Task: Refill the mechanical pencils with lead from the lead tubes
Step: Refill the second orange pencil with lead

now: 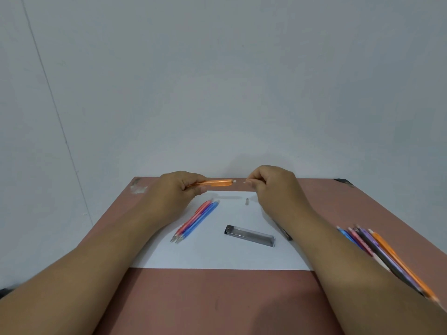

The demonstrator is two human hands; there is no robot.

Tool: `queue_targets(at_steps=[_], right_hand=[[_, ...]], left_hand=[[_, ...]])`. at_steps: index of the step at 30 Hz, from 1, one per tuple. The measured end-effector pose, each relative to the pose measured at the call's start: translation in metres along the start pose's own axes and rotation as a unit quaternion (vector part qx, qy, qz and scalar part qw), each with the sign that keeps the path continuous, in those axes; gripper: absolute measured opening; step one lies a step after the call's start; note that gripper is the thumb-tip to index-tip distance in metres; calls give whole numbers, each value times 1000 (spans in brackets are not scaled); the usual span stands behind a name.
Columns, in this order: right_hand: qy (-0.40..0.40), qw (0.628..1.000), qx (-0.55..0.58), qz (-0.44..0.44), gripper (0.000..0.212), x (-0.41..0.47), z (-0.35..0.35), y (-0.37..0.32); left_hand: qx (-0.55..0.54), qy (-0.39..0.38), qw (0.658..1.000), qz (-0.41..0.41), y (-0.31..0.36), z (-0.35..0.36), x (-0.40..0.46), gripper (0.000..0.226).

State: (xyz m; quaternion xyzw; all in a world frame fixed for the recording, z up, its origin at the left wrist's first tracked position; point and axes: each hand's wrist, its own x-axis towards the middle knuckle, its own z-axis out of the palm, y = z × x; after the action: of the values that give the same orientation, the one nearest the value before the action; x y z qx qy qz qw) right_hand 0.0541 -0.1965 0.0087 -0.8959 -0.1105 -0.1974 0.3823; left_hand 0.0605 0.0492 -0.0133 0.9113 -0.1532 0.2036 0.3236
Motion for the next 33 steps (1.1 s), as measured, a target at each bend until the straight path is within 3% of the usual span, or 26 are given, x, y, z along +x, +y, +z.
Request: queue_targets(at_steps=[10, 24, 27, 30, 33], right_hand=[[-68, 986, -136, 63, 18, 5, 0, 20], [-114, 977, -152, 91, 14, 4, 1, 18], [-78, 984, -144, 72, 14, 5, 0, 19], [1, 999, -42, 4, 17, 4, -3, 10], [-8, 997, 11, -79, 23, 0, 0, -2]], left_hand=[[-9, -8, 1000, -3, -1, 1, 0, 21], [-2, -8, 1000, 0, -2, 1, 0, 21], [6, -11, 1000, 3, -1, 2, 1, 21], [2, -10, 1000, 7, -2, 3, 1, 21], [-3, -13, 1000, 13, -2, 3, 2, 22]])
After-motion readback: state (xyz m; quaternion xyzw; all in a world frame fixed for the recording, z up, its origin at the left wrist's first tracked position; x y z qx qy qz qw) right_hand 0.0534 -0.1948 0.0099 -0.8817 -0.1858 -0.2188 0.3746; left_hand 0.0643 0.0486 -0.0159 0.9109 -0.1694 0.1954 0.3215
